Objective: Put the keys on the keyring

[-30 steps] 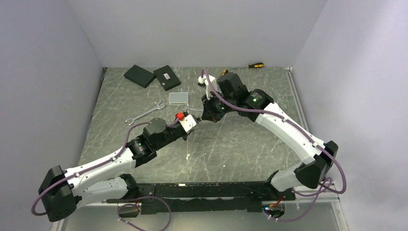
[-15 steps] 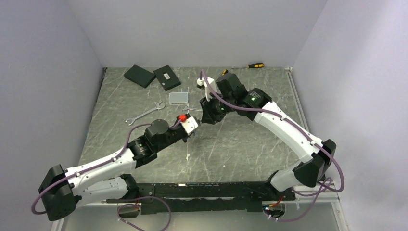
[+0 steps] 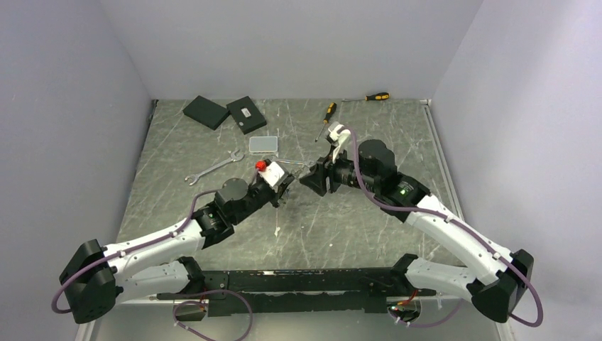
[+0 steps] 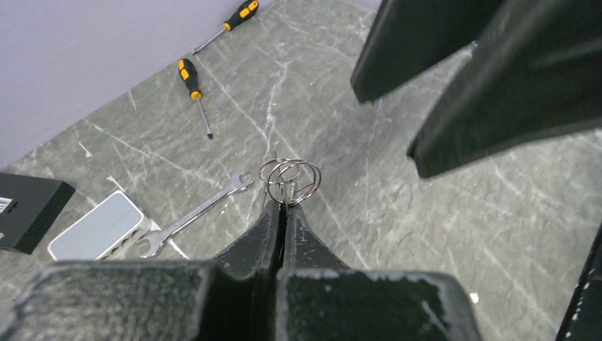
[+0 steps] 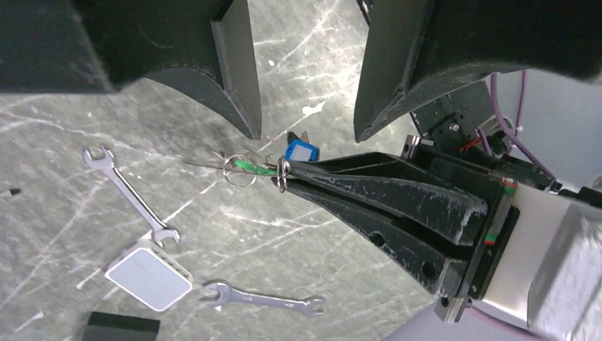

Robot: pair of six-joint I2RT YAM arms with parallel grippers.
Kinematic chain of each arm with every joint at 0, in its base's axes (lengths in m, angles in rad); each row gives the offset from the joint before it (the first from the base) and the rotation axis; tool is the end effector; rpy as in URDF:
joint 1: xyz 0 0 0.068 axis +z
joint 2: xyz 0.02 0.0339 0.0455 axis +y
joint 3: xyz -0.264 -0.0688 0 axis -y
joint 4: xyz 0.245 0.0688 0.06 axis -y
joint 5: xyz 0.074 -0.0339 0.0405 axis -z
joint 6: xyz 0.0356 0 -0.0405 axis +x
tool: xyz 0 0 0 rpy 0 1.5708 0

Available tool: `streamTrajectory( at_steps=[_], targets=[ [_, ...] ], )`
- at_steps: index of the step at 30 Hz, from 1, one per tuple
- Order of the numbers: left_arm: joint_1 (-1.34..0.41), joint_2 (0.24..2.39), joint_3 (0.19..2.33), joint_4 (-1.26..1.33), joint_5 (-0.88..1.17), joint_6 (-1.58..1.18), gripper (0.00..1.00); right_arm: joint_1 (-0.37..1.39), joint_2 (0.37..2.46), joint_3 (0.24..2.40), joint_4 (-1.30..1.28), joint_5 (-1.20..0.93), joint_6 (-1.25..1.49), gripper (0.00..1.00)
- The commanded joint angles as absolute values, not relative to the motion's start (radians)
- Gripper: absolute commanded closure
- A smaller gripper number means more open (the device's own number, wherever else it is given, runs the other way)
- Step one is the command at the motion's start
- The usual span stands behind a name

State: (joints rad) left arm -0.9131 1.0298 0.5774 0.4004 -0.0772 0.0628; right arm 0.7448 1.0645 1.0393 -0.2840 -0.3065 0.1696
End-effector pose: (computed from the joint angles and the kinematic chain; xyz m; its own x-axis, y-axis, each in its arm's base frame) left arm 0.1489 -0.1882 0.2810 0.0149 0.0831 -0.9964 0.7425 0.6665 0.0667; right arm 0.1701 0.1714 0.3653 -0.3653 -0.1179 -0.9234 -0.8075 0.5337 0.2513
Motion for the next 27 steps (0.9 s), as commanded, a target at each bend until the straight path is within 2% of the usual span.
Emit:
streamTrajectory(
  at_steps=[1, 8, 18, 24, 27],
  targets=[
    [-0.912, 1.015, 0.629, 0.491, -0.115, -0.046, 1.00, 0.745, 1.033, 0.957, -0.006, -0.330, 0.184, 0.48],
    [-0.912, 0.959, 0.613, 0.503, -0.142, -0.100, 1.00, 0.746, 1.048, 0.923, 0.140, -0.317, 0.198, 0.52],
    [-0.911, 0.949, 0.589, 0.559, -0.123, -0.115, 1.00, 0.748, 1.102, 0.929, 0.160, -0.378, 0.178, 0.56],
    [-0.912, 0.958, 0.594, 0.568, -0.119, -0.108, 1.00, 0.750, 1.117, 0.941, 0.150, -0.380, 0.158, 0.72],
    [-0.912, 0.956, 0.588, 0.579, -0.117, -0.105, 1.00, 0.749, 1.135, 0.952, 0.128, -0.377, 0.148, 0.74]
  ],
)
